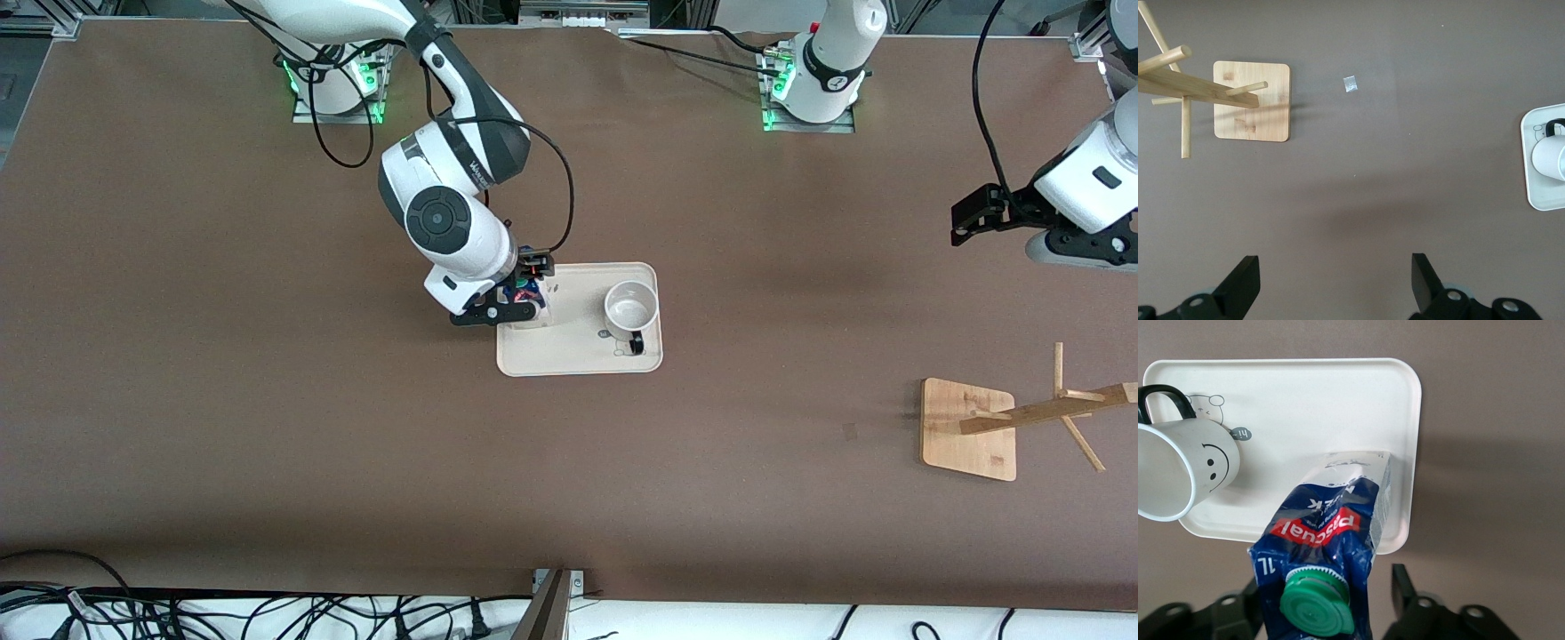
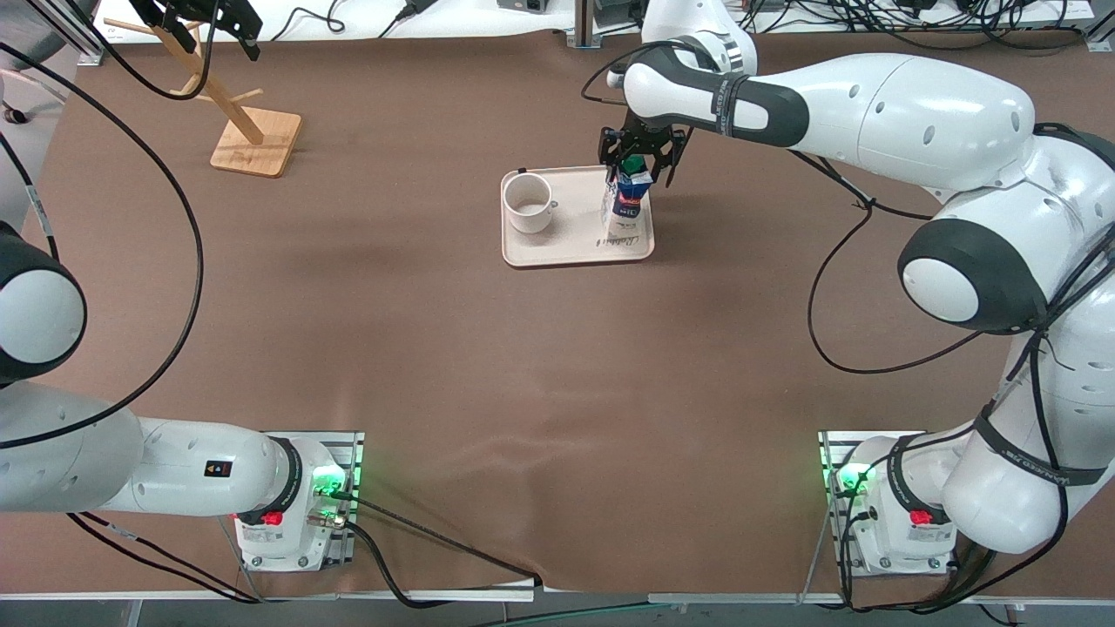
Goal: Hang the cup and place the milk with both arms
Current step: 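Lift the carton with the right gripper while the left gripper reaches the mug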
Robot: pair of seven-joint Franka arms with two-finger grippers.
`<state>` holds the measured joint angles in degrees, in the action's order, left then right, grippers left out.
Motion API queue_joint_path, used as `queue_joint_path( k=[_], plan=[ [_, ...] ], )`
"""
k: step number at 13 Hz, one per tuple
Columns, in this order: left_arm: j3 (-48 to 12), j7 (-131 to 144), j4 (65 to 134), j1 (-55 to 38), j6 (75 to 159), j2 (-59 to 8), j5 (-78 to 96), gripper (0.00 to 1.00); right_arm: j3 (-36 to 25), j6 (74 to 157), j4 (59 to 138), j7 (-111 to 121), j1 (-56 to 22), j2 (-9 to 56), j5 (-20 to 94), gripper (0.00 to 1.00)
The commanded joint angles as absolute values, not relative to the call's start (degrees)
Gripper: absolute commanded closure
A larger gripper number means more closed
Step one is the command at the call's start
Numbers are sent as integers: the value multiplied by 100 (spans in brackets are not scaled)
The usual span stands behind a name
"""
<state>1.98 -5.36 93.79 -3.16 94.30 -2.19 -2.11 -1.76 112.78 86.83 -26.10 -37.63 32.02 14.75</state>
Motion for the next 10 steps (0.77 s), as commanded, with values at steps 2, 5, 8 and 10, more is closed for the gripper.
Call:
queue_joint_path(
  k=[2,5,8,10],
  plan=[
    [202,-510,9062,-316,9272,-431,-114,0,-176,11259,8719,-2645,-3762,3138,1520,58],
    [193,-536,9062,-316,9264,-501,-105,0,-185,11241,8719,-2812,-3762,3120,1521,59],
    [185,-536,9062,-351,9272,-518,-10,0,-185,11233,8684,-3005,-3779,3015,1486,59],
    [185,-257,9070,-378,9273,-519,210,0,-185,11006,8692,-3015,-3797,2691,1477,59]
  ],
)
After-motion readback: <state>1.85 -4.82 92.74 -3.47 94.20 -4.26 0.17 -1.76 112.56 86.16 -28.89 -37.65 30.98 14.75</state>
